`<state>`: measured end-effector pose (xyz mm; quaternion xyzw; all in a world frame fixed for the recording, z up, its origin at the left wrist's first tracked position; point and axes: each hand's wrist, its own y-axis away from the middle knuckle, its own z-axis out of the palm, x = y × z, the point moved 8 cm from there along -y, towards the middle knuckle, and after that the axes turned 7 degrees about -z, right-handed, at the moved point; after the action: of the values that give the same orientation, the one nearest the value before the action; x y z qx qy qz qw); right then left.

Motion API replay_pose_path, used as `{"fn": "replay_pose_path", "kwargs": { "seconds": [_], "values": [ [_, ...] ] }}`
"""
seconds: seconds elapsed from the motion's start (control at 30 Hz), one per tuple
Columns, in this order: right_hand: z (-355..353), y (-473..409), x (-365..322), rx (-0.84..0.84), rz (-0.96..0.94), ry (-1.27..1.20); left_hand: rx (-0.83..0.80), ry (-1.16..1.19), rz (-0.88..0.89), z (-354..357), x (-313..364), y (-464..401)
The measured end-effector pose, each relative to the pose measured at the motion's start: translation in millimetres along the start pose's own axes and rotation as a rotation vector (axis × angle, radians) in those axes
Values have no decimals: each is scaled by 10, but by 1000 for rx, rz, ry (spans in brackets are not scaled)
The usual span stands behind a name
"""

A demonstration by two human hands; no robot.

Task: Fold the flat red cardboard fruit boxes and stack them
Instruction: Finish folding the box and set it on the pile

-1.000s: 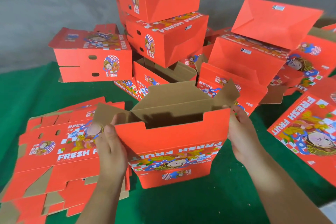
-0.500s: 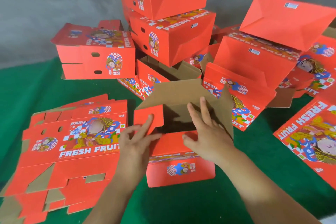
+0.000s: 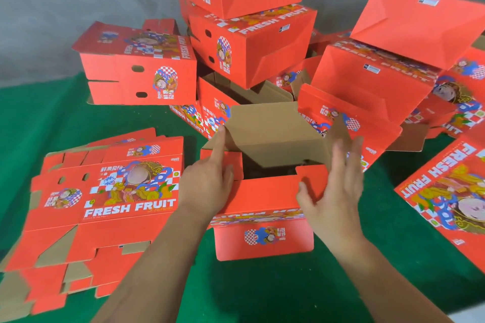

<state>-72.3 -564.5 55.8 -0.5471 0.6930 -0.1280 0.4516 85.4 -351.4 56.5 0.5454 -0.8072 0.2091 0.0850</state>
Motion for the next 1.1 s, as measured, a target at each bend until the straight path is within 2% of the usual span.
{"fn": "replay_pose_path", "kwargs": {
  "seconds": [0.1,0.17,0.27,0.33,0.4,0.47,0.5,0.57,0.63,0.67,0.77,0.87,0.93,1.0,1.1],
  "values": [
    [175,103,29,-182,-6,-33,29,-84,-9,24,34,9],
    [198,121,20,-182,-2,-9,40,-58,-27,10,19,-41],
    [131,36,-16,-121,-64,-15,83,114,-63,-49,-35,4],
    [62,-27,111,-54,137,-234,129,336,-104,-79,-126,107],
    [-26,-87,251,43,345,-350,164,448,-90,-71,-170,180],
    [-69,-233,275,55,320,-289,182,400,-18,-16,-116,200],
    [-5,-322,264,-24,268,-260,204,344,-4,17,-92,207],
    [256,-405,271,-331,236,-210,210,226,-83,116,-122,234],
    [494,-347,330,-629,239,-34,139,241,-211,249,-258,261],
    [551,-327,348,-697,222,71,83,293,-248,311,-304,266],
    [587,-376,363,-645,247,276,-75,387,-306,461,-326,204],
    [640,-300,387,-606,297,351,-123,416,-264,520,-314,162],
    [663,-194,437,-603,304,277,-144,552,-213,536,-310,172],
    [654,-127,474,-581,344,148,-134,767,-243,523,-328,187],
    [593,-96,526,-454,504,-29,-191,1023,-501,604,-386,263]
  ]
}}
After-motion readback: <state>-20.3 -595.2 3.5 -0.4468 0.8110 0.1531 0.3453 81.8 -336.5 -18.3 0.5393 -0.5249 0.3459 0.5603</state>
